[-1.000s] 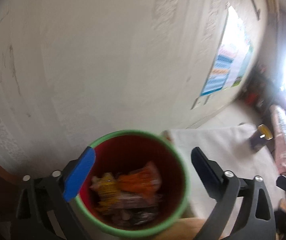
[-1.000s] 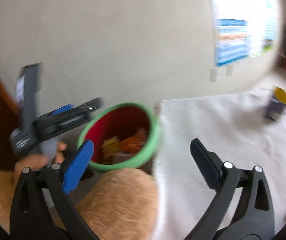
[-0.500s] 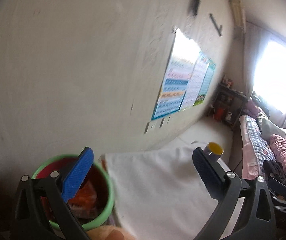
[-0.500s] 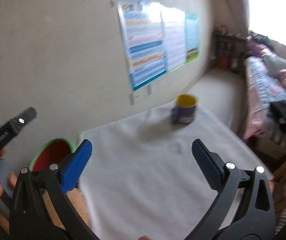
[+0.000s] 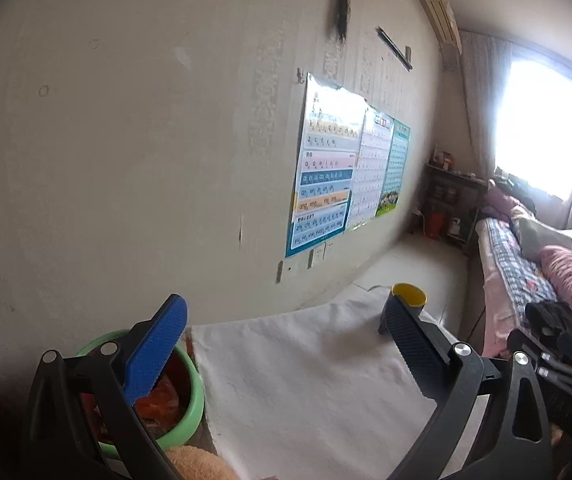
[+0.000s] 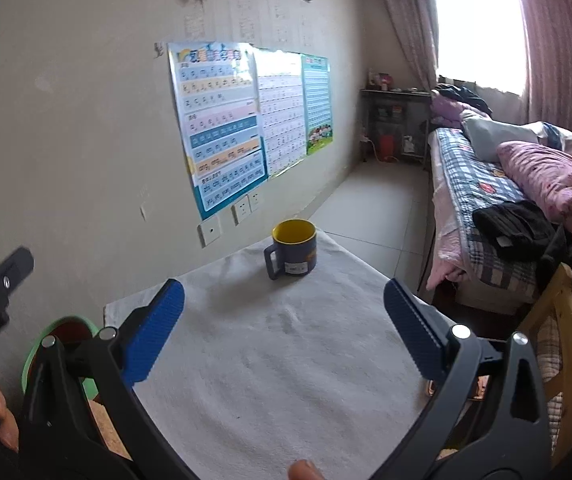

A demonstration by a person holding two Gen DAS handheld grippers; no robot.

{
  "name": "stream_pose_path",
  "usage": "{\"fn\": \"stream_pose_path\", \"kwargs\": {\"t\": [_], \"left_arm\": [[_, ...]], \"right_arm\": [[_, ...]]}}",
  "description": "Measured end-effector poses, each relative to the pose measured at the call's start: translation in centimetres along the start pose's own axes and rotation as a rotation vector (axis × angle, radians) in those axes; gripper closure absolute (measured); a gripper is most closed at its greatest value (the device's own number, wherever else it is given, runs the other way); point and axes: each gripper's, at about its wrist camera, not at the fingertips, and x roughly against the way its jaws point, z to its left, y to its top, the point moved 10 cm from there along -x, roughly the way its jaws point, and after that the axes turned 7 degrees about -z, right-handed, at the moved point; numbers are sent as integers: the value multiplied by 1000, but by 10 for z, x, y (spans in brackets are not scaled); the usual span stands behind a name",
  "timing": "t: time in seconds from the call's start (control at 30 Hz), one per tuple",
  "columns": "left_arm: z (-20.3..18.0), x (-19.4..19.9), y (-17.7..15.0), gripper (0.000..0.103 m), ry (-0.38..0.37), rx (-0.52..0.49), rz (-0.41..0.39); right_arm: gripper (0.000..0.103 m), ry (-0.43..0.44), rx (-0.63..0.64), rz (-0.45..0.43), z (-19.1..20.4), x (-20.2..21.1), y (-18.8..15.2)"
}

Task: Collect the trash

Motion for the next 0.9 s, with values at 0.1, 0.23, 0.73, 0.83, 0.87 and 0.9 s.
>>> {"fn": "stream_pose_path", "kwargs": {"t": [0.1, 0.23, 0.73, 0.83, 0.87, 0.9], "left_arm": [[-4, 1, -4, 8, 2, -27, 14], [-8, 3, -5, 8, -6, -41, 31], [-5, 0, -15, 8, -7, -55, 81], [-5, -2, -15, 8, -8, -54, 85], [-5, -2, -15, 8, -8, -54, 88], [-5, -3, -16, 8, -9, -54, 91]], "right_arm": [[5, -13, -2, -2, -4, 2, 3], [5, -22, -5, -6, -8, 6, 5], [5, -46, 6, -9, -10, 12, 6], [5, -45, 7, -10, -10, 12, 6], [5, -44, 7, -9, -9, 12, 6], [5, -44, 8, -8, -9, 12, 6]]}}
